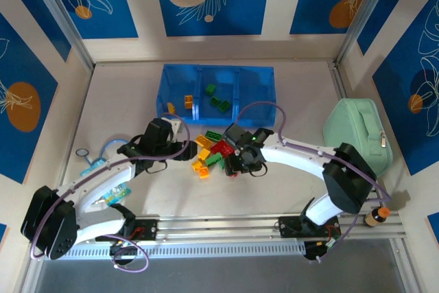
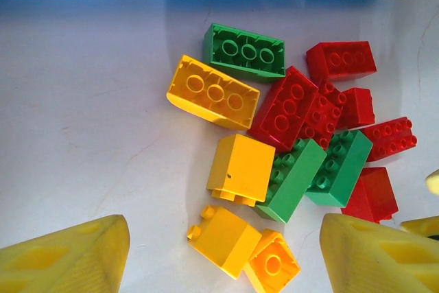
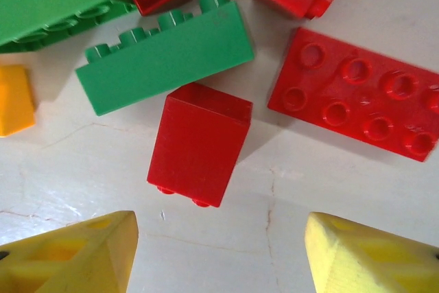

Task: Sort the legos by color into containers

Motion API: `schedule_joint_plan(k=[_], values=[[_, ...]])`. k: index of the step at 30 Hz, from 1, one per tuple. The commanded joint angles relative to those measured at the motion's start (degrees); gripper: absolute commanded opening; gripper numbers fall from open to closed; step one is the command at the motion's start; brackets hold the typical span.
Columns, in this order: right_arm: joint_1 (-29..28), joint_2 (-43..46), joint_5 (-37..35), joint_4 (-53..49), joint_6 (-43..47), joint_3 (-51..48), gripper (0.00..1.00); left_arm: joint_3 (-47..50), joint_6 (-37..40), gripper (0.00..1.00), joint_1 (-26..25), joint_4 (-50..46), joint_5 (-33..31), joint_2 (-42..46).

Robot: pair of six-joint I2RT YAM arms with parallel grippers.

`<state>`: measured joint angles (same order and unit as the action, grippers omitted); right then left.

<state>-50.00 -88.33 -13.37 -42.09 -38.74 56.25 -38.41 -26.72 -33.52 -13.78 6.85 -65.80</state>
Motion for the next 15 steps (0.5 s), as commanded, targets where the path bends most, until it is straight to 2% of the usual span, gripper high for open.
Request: schedule_joint_plan(k=[1, 11, 15], values=[[-1.39, -2.32, -1.23, 0.45, -3.68, 2.15, 0.65, 0.51, -0.22, 0.74, -0.52, -0.19, -0.96, 0.85], [-1.36, -7.83, -1.92, 2.71, -4.36, 3.78, 0.55, 0.46, -0.26, 0.74, -0.54, -0.29, -1.48, 0.59], [-1.57, -9.31, -2.24, 2.58, -4.63, 3.91, 0.46, 0.55, -0.17, 0.73, -0.57, -0.6, -1.75, 1.03]])
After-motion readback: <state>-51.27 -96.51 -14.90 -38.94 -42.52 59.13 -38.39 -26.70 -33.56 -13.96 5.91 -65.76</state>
